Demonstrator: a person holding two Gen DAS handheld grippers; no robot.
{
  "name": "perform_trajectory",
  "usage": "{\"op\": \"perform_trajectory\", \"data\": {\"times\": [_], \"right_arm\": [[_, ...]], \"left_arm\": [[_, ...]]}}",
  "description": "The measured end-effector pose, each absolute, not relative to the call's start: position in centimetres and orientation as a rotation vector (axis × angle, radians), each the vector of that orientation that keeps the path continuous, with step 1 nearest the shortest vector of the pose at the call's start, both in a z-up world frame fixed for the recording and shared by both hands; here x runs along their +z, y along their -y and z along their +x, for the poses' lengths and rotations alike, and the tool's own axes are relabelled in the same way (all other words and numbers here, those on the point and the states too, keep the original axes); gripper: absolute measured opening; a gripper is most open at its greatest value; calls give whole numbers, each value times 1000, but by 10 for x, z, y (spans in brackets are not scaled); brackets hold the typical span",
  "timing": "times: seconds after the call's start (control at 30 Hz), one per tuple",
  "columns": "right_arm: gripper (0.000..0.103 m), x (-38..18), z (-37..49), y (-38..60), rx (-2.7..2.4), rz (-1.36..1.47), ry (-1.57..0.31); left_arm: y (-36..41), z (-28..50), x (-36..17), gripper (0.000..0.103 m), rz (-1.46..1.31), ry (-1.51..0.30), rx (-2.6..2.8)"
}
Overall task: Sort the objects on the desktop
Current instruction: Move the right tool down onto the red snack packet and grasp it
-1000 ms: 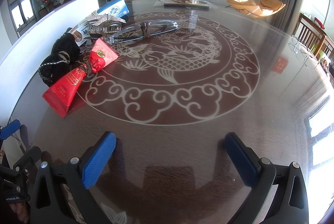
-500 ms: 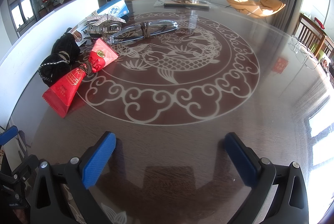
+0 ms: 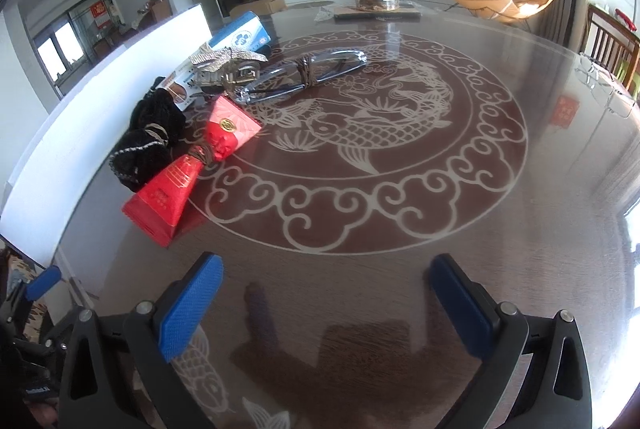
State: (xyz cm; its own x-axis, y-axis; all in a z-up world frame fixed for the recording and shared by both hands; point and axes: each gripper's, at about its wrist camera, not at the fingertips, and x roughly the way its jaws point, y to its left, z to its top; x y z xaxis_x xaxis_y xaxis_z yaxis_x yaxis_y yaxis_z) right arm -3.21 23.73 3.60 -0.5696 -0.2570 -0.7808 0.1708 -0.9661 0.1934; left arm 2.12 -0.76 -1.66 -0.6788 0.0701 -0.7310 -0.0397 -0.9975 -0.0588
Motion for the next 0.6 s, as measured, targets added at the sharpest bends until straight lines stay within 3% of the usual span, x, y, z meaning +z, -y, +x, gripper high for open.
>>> {"op": "perform_trajectory", "data": {"times": [0.33,0.47,0.6], "right_arm": [[103,44,-105,-144,-2500,1331,25],[93,34,-110,-137,-2516,1373,-66],[97,28,-106,-131,-2503,1364,-197]], "left_arm": [[12,21,-19,103,-1250,65,2851],[13,22,-18,103,-1240,57,2855],[10,16,-22,103,-1266,53,2838]]}}
